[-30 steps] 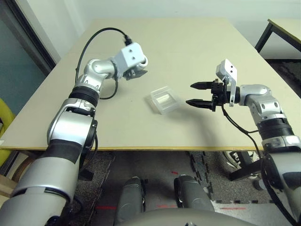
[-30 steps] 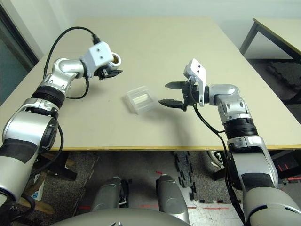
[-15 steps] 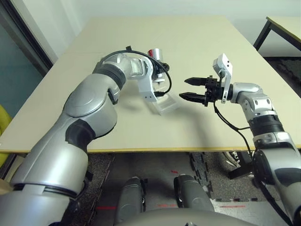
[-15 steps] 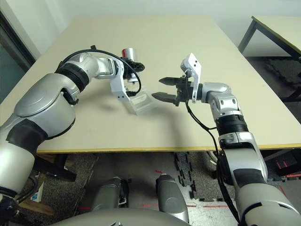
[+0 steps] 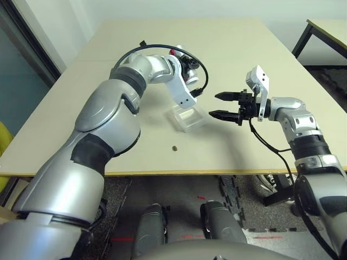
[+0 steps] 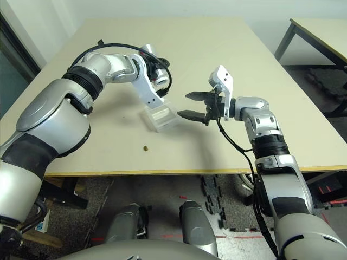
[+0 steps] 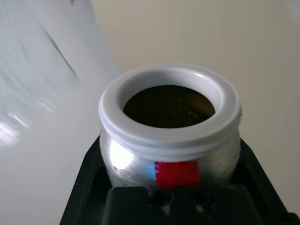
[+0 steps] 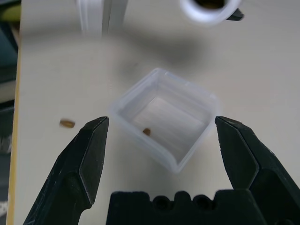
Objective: Pour the medicine from the bottle into the box.
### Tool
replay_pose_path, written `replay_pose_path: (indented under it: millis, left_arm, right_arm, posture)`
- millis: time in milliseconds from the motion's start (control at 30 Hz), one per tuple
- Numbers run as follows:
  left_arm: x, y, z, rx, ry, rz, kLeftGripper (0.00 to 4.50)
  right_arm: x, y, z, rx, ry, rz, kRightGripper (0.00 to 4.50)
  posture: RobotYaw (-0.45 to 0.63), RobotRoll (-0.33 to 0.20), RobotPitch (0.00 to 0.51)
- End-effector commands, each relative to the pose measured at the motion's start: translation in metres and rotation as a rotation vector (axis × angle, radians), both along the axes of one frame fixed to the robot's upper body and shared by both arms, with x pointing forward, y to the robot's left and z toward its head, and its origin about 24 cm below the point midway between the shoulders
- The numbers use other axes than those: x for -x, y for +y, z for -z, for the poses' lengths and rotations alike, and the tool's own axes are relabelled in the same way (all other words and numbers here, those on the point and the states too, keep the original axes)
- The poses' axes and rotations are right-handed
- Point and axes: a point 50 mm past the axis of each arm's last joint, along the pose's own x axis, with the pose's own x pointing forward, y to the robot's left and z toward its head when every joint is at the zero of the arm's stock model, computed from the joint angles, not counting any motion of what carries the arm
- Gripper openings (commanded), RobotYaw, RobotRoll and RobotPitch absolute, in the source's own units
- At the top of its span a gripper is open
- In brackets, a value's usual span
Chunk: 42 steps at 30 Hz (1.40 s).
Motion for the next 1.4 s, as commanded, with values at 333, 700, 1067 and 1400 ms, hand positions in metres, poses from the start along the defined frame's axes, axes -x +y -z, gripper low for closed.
replay_pose_path:
  millis: [333,700,1067,1400]
  left_arm:
    - [-0.011,0.063,-0.012,1.022,0.603,-0.323,2.67]
    - [0.003,0.117,0.046,1.475,0.767,-0.455,2.67]
    - [0.017,0.113,0.092,1.472,0.761,-0.483,2.67]
    - [0.017,0.097,0.108,1.466,0.783,-0.53,2.67]
  right_arm:
    - [0.002,0.005,0.009,0.069,-0.009,-0.059,4.5]
    - [0.002,0.008,0.011,0.077,-0.006,-0.081,4.5]
    - [0.002,0.008,0.01,0.086,-0.006,-0.095,4.5]
    - [0.004,0.003,0.01,0.096,-0.004,-0.081,4.5]
  posture:
    - [-0.18,0.0,0.041]
    - [-0.16,0.0,0.04]
    - [-0.16,0.0,0.035]
    - [-0.19,0.0,0.035]
